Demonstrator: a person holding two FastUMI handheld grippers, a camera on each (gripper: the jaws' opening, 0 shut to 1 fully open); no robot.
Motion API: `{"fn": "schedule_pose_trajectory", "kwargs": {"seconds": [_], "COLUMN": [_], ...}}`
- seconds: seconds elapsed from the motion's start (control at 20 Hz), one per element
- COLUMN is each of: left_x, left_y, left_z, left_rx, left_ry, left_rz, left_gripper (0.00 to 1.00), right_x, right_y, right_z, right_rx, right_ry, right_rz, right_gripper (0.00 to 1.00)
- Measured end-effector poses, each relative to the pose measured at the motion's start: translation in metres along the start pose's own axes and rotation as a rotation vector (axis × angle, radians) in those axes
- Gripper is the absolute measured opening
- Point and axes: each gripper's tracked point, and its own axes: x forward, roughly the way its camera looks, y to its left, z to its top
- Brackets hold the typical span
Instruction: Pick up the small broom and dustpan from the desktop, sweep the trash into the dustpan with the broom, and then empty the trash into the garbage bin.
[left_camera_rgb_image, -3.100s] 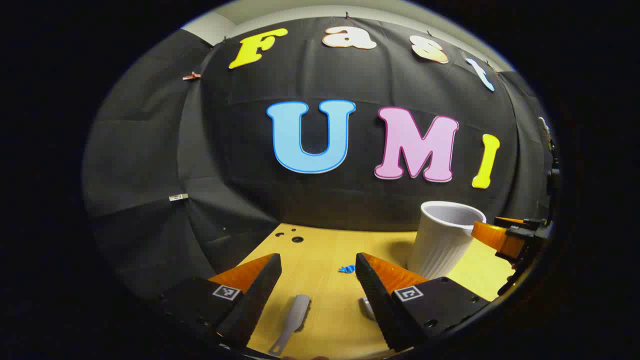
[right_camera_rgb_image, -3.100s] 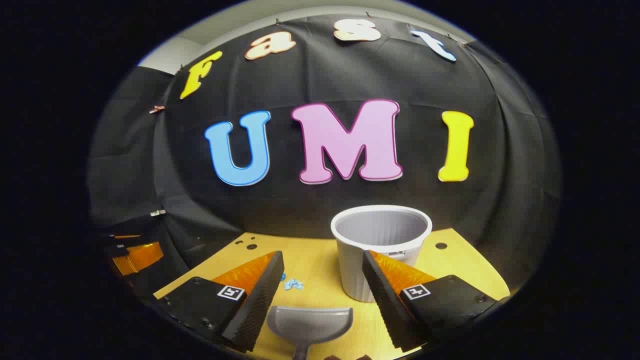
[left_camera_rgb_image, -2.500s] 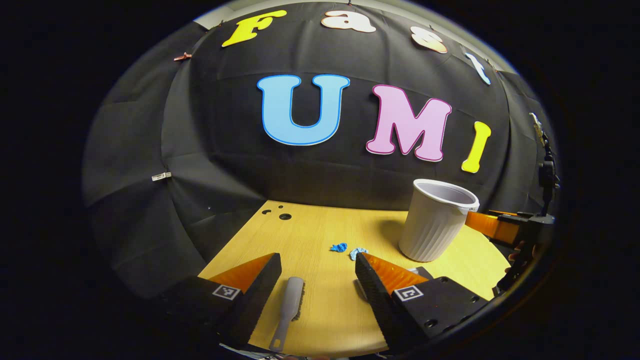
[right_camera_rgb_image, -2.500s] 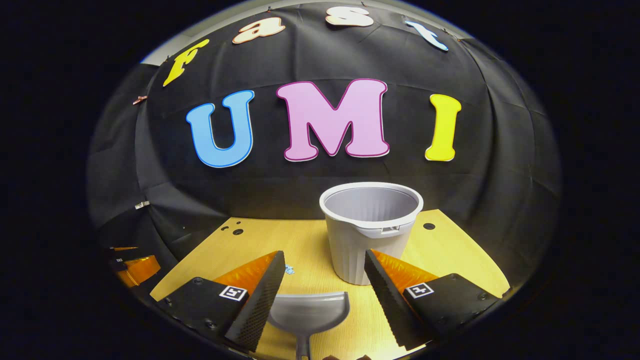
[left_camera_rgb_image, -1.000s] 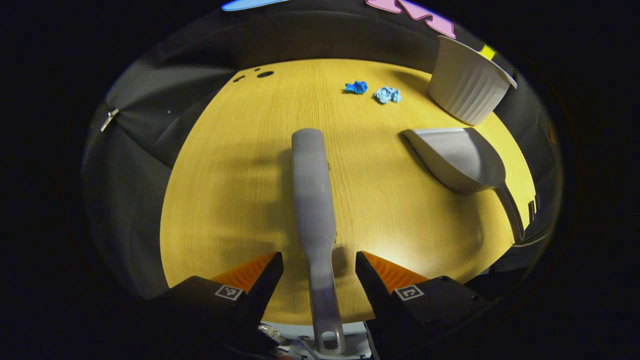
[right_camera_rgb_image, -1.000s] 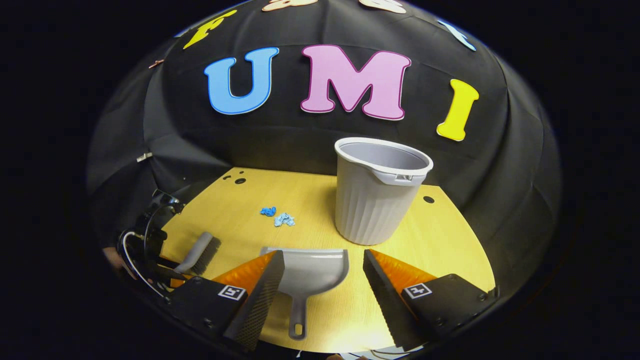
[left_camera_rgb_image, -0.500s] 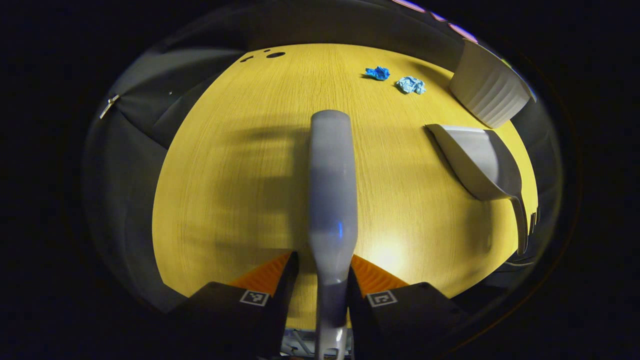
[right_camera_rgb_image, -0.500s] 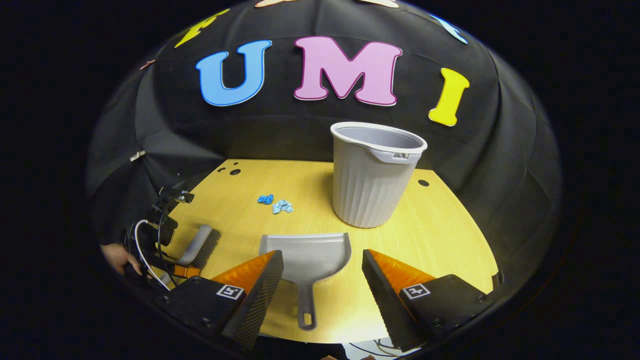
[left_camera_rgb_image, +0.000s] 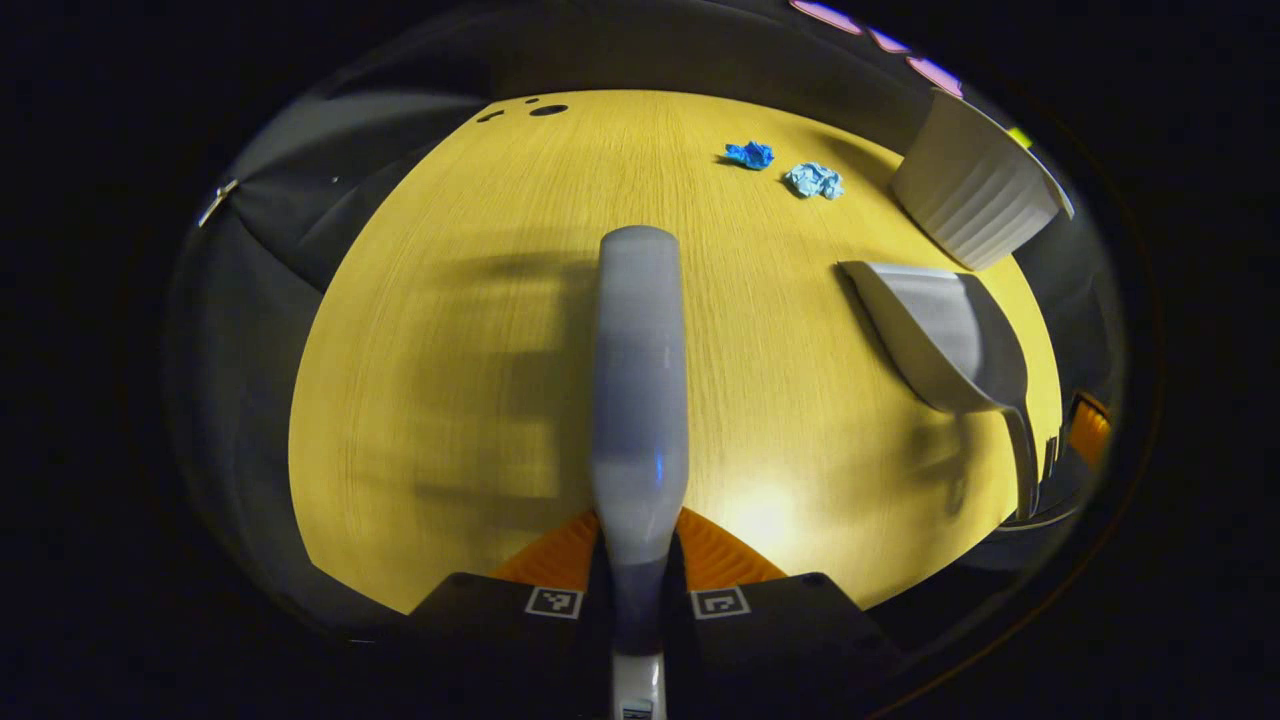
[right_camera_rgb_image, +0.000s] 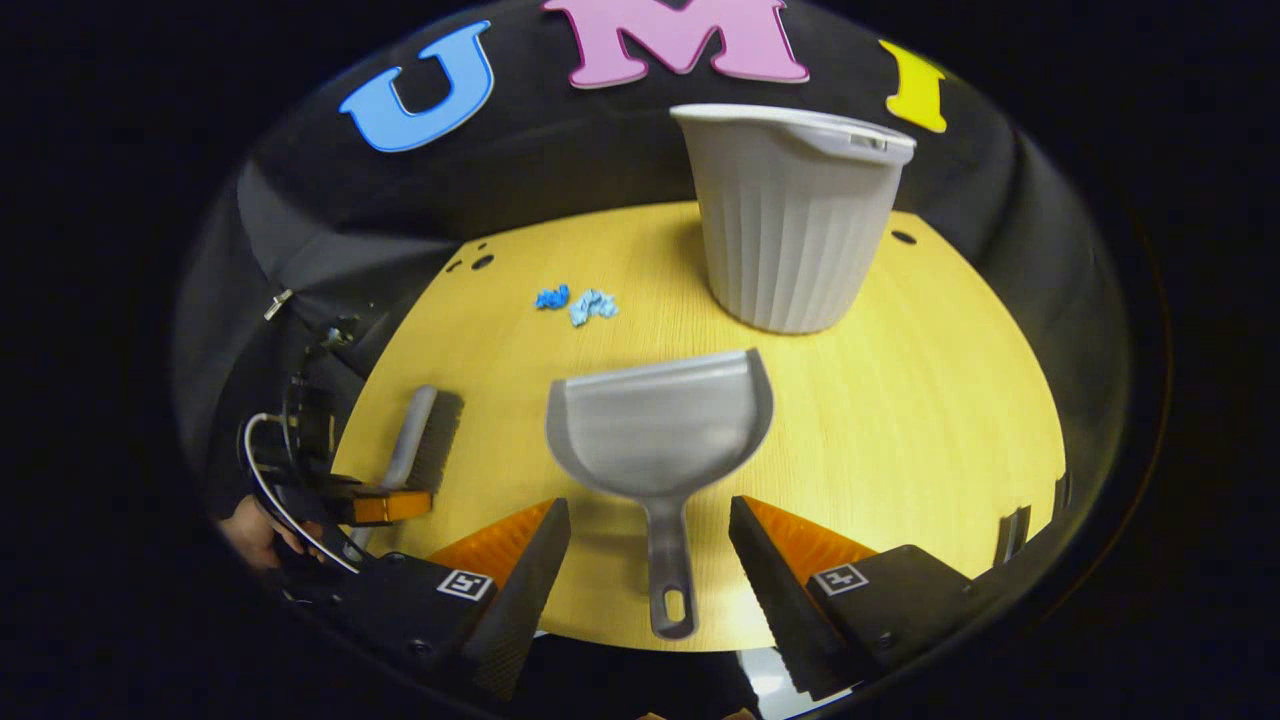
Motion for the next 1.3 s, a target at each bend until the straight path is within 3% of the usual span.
{"fn": "schedule_pose_trajectory", "kwargs": {"seconds": [0.4, 0.7, 0.95, 1.1, 1.25, 1.3], "left_x": [-0.015, -0.009, -0.008, -0.006, -0.001, 0.001], "left_y": [0.019, 0.029, 0.013, 0.005, 0.002, 0.002], "left_z": [0.045, 0.074, 0.104, 0.121, 0.143, 0.149], "left_rx": [0.006, 0.054, 0.036, 0.031, 0.058, 0.067], "left_ry": [-0.05, -0.011, -0.029, -0.033, -0.049, -0.053], "left_rz": [0.074, 0.139, 0.117, 0.104, 0.112, 0.116], "left_gripper": [0.25, 0.25, 0.25, 0.25, 0.25, 0.25], "right_x": [0.046, 0.083, 0.093, 0.095, 0.097, 0.097], "right_y": [-0.012, -0.006, -0.009, -0.013, -0.017, -0.016], "right_z": [-0.03, -0.043, -0.041, -0.041, -0.042, -0.043], "right_rx": [-0.041, -0.075, -0.022, -0.037, -0.054, -0.053], "right_ry": [0.189, 0.26, 0.288, 0.303, 0.328, 0.335], "right_rz": [-0.004, -0.003, 0.001, -0.009, -0.017, -0.009], "right_gripper": [0.99, 1.0, 0.98, 0.92, 0.75, 0.48]}}
